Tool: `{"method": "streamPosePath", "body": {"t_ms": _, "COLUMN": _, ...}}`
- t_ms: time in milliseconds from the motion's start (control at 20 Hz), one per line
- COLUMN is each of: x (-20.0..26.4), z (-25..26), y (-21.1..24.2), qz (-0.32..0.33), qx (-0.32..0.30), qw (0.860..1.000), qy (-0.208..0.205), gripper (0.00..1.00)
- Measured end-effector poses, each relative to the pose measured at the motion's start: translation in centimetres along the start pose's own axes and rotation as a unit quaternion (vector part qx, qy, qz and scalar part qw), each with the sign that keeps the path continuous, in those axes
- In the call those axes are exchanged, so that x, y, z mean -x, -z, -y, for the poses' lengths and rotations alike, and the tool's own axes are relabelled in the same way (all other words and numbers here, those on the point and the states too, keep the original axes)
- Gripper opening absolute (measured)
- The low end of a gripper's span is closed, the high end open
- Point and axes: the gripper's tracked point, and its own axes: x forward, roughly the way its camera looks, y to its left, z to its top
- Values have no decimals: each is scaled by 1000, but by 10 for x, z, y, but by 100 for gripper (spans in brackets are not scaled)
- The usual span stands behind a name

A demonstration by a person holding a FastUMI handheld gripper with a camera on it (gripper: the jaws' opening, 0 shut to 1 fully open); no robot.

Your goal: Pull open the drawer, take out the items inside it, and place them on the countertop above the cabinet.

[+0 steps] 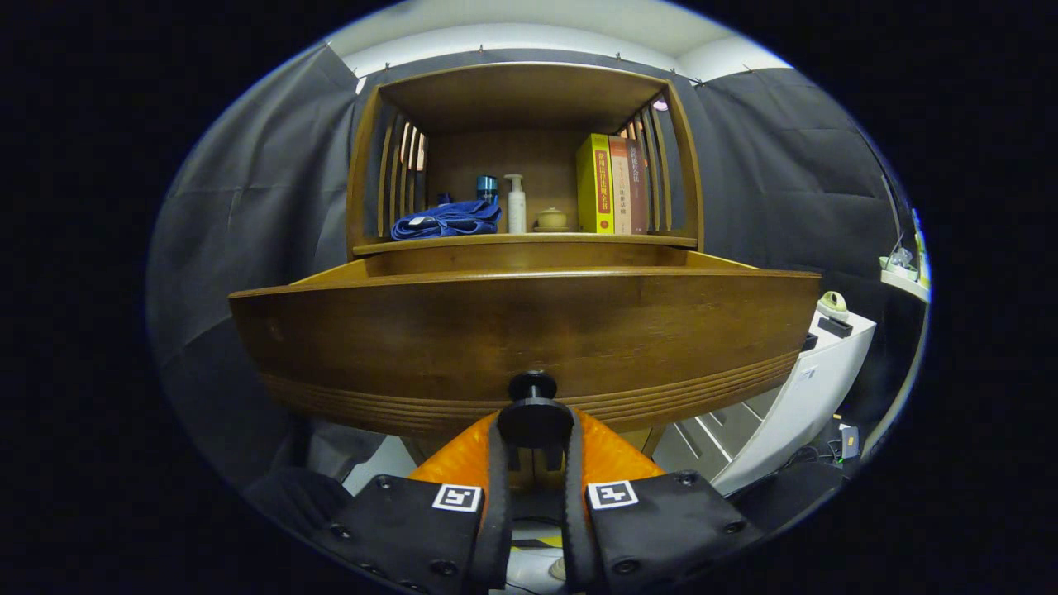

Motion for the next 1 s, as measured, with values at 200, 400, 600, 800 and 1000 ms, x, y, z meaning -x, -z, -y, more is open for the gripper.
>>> {"method": "streamPosePath", "body": {"t_ms": 200, "x": 3, "z": 0, "y": 1, "qz": -4, "qx": -3, "qw": 1000, "qy": -3, "gripper": 33}}
{"method": "streamPosePath", "body": {"t_ms": 400, "x": 4, "z": -1, "y": 3, "qz": -30, "qx": -16, "qw": 999, "qy": -5, "gripper": 45}}
{"method": "streamPosePath", "body": {"t_ms": 600, "x": 19, "z": -1, "y": -32, "qz": -15, "qx": -14, "qw": 1000, "qy": -8, "gripper": 64}}
{"method": "streamPosePath", "body": {"t_ms": 800, "x": 21, "z": -5, "y": -77, "qz": -10, "qx": -55, "qw": 998, "qy": -20, "gripper": 86}}
{"method": "streamPosePath", "body": {"t_ms": 1000, "x": 12, "z": -7, "y": -126, "qz": -14, "qx": -101, "qw": 994, "qy": -23, "gripper": 98}}
